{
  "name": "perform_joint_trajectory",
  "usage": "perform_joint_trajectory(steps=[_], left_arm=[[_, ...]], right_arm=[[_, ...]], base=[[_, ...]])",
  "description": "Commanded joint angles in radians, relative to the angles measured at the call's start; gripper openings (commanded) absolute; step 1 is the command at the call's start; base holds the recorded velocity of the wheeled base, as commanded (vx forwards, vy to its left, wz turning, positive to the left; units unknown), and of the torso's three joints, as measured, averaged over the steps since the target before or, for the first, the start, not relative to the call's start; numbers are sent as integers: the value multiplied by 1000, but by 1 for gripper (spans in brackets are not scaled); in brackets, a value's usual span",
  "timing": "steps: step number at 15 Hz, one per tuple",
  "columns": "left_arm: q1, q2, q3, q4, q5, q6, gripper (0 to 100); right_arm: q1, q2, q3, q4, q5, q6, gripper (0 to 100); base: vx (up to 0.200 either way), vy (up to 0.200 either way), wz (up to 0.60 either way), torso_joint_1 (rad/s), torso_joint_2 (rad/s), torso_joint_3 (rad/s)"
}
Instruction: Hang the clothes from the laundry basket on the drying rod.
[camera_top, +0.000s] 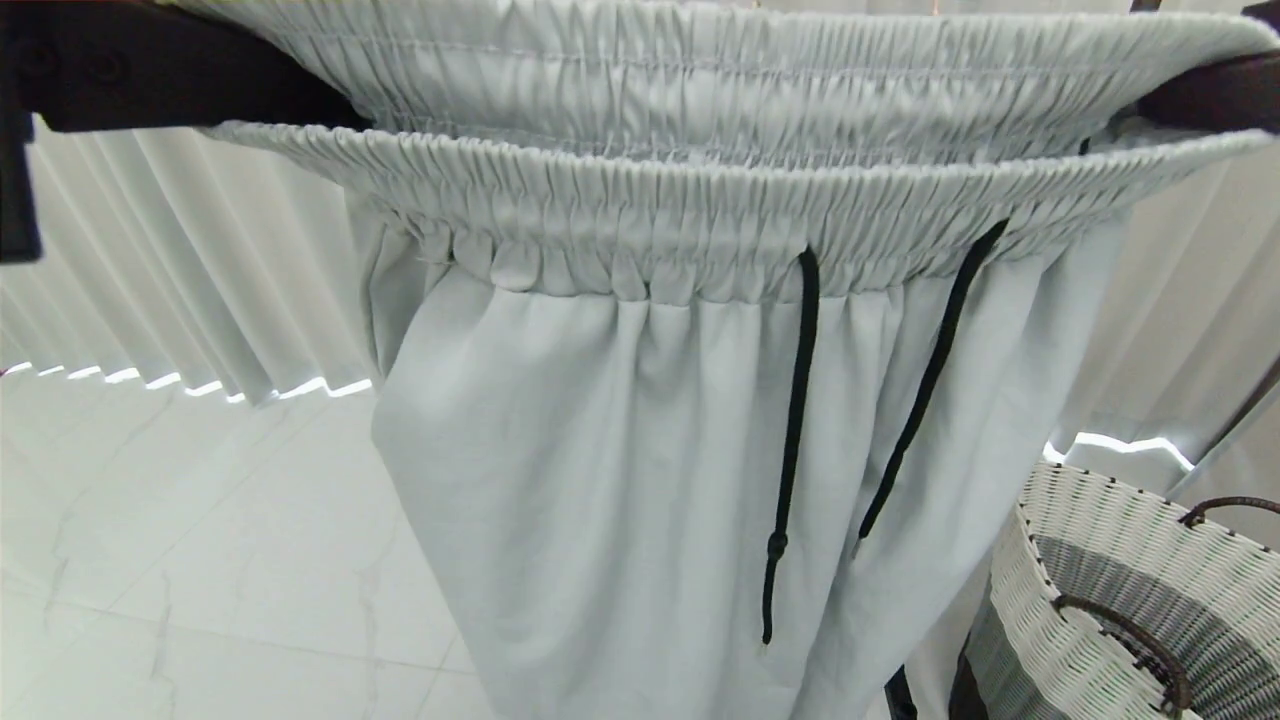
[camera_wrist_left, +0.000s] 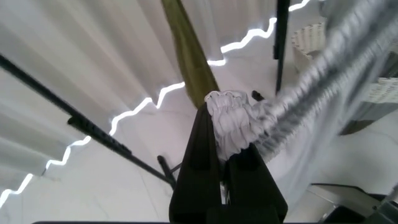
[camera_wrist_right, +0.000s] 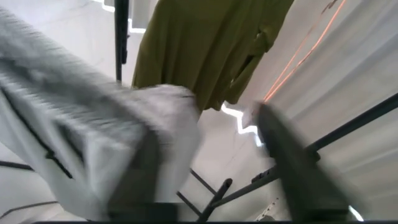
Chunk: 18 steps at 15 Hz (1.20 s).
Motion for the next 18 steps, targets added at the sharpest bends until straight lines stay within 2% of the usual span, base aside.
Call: perform_joint_trajectory(steps=[1, 5, 8, 10, 12, 13, 15, 16, 18], left_arm=[[66, -2, 23, -12, 0, 2, 0], [126, -30, 132, -92, 5, 2, 0], [132, -64, 198, -120, 9, 11, 0], [132, -139, 281, -118, 22, 45, 0], [172, -202, 348, -120, 32, 91, 0], [201, -222, 378, -120, 29, 89, 0], [217, -262, 453, -129, 14, 42, 0], [217, -280, 488, -138, 5, 16, 0], [218, -320, 539, -150, 3, 12, 0]], right_arm=[[7, -47, 56, -1, 3, -1, 100], [57, -96, 119, -3, 11, -2, 100], [19, -110, 150, -1, 4, 1, 100], [-237, -117, 192, 97, 0, -18, 100], [-424, -143, 237, 201, -2, -44, 100], [-501, -159, 298, 190, -2, -47, 100], [-596, -209, 438, 154, -3, -51, 100], [-604, -234, 487, 129, -5, -53, 100], [-607, -281, 567, 75, -5, -85, 100]], base=[[0, 0, 0, 0, 0, 0], [0, 0, 0, 0, 0, 0], [0, 0, 0, 0, 0, 0], [0, 0, 0, 0, 0, 0], [0, 0, 0, 0, 0, 0], [0, 0, 0, 0, 0, 0], [0, 0, 0, 0, 0, 0], [0, 0, 0, 0, 0, 0], [0, 0, 0, 0, 0, 0]])
